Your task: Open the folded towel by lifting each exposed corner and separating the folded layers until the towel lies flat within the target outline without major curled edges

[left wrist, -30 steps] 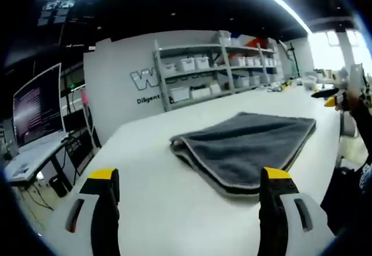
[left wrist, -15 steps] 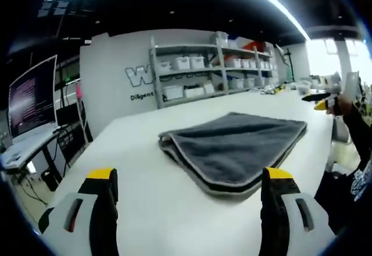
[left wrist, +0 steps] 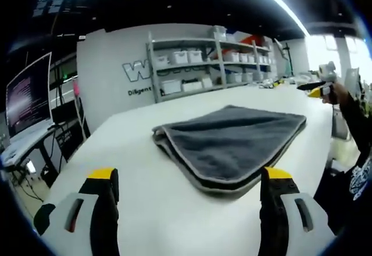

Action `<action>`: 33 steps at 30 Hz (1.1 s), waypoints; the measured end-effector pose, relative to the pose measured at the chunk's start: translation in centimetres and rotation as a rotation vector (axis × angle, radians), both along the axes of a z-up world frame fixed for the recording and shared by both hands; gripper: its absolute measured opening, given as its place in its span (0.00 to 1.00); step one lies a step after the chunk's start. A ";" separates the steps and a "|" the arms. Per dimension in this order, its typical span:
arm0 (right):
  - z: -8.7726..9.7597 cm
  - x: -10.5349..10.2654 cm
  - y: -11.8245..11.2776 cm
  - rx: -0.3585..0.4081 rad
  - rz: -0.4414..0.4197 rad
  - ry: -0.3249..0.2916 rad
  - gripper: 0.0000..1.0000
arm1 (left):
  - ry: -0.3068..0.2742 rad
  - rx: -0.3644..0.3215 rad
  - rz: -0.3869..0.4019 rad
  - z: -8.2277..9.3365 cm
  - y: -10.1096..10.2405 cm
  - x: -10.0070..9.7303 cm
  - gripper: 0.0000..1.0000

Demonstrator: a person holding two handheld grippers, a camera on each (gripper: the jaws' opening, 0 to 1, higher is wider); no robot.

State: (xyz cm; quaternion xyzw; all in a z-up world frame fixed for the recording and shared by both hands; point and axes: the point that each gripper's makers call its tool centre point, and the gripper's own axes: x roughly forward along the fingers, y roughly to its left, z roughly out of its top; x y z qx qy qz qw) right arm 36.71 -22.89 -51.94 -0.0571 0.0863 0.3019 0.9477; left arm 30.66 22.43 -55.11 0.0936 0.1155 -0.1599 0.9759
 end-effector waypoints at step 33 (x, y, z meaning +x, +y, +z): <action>9.5 7.0 11.2 -0.395 0.347 -0.125 1.00 | -0.011 -0.038 0.106 3.9 -0.5 -2.4 0.96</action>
